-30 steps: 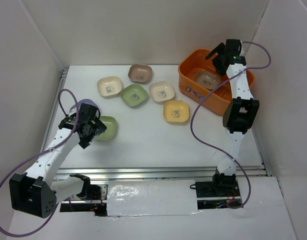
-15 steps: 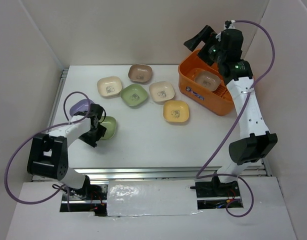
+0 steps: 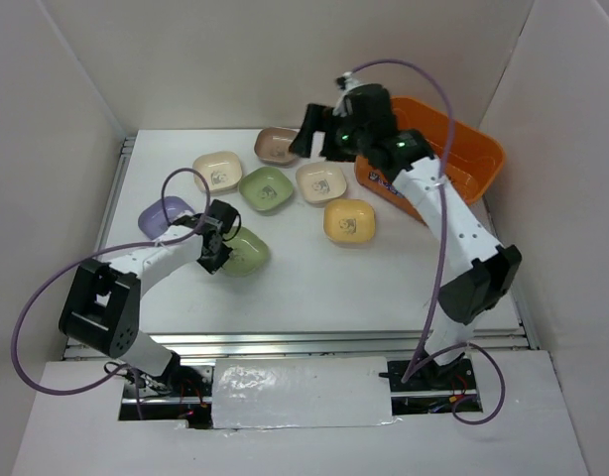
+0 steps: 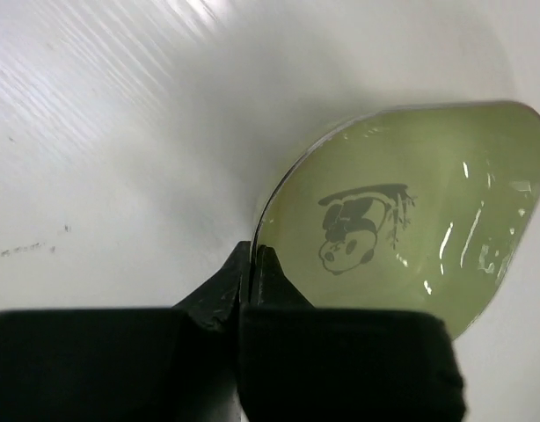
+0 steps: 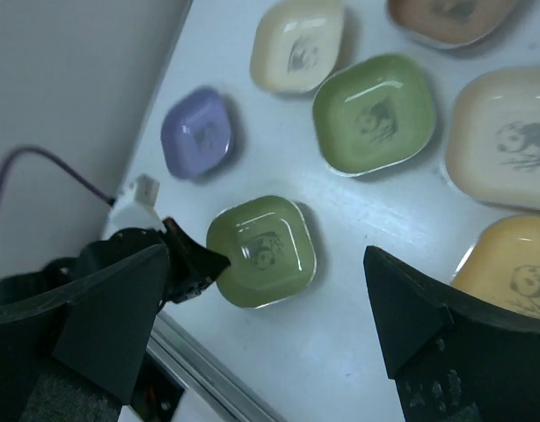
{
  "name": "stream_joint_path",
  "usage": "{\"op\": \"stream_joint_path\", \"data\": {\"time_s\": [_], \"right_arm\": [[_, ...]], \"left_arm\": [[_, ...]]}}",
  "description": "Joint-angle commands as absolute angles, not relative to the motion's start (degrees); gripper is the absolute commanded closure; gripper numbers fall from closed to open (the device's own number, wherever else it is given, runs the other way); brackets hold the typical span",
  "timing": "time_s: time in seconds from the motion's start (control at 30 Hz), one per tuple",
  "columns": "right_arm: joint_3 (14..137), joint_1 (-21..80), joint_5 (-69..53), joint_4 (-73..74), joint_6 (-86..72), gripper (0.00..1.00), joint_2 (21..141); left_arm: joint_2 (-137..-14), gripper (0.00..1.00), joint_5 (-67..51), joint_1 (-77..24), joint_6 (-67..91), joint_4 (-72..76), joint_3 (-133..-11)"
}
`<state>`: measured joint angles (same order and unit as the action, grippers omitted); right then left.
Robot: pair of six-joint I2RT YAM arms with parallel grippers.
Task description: Place the plates into the plastic bin on the countertop
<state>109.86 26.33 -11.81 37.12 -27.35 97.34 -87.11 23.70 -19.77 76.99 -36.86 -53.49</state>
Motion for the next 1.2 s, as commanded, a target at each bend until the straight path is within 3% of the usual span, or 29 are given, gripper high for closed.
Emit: {"op": "stream_joint_path", "data": {"time_s": [0.0,0.13,0.47,0.53,0.57,0.63,0.67,0.7,0.73,0.77,1.0,1.17], "right_arm": [[110.93,33.46,-10.99,47.36,-16.10,0.00,104.05],[102.84,37.25,-7.92,43.08,-16.52,0.00,102.57],[94.22,40.16,-10.02,39.65,-20.47,0.05,105.55],[92.47,40.60,-10.72,37.72,-21.53,0.13,105.73],[91.94,40.52,-11.59,37.27,-22.06,0.25,105.91],[90.97,40.26,-11.95,36.22,-23.29,0.38,105.73],[90.62,40.08,-11.52,35.95,-24.16,0.77,105.04],[90.53,39.99,-10.30,35.77,-24.87,0.99,104.33],[90.53,39.47,-8.54,35.60,-25.74,1.00,102.50],[91.40,39.03,-5.13,35.60,-27.14,1.00,101.70],[101.24,23.23,6.06,43.42,-34.89,1.00,96.07],[111.75,4.79,2.55,45.61,-34.19,1.00,99.83]], "left_arm": [[-83.77,1.00,27.16,-24.69,67.61,-47.98,-58.43],[-79.47,1.00,19.88,-25.14,57.95,-42.83,-59.68],[-77.52,1.00,5.98,-25.31,52.47,-37.53,-66.44],[-77.52,1.00,3.87,-25.14,52.21,-37.01,-67.41],[-77.35,1.00,2.30,-25.05,52.03,-36.39,-67.50],[-76.38,1.00,1.15,-24.70,52.12,-34.64,-67.67],[-76.20,0.98,0.71,-24.44,52.38,-34.45,-67.68],[-75.94,0.85,1.57,-24.26,52.73,-34.71,-68.81],[-75.94,0.27,2.89,-24.00,53.69,-37.41,-69.86],[-75.94,0.01,5.86,-23.47,53.79,-39.01,-71.00],[-68.58,0.01,25.45,-16.89,59.94,-50.80,-81.56],[-65.56,0.01,26.37,-7.50,54.76,-48.08,-79.19]]}}
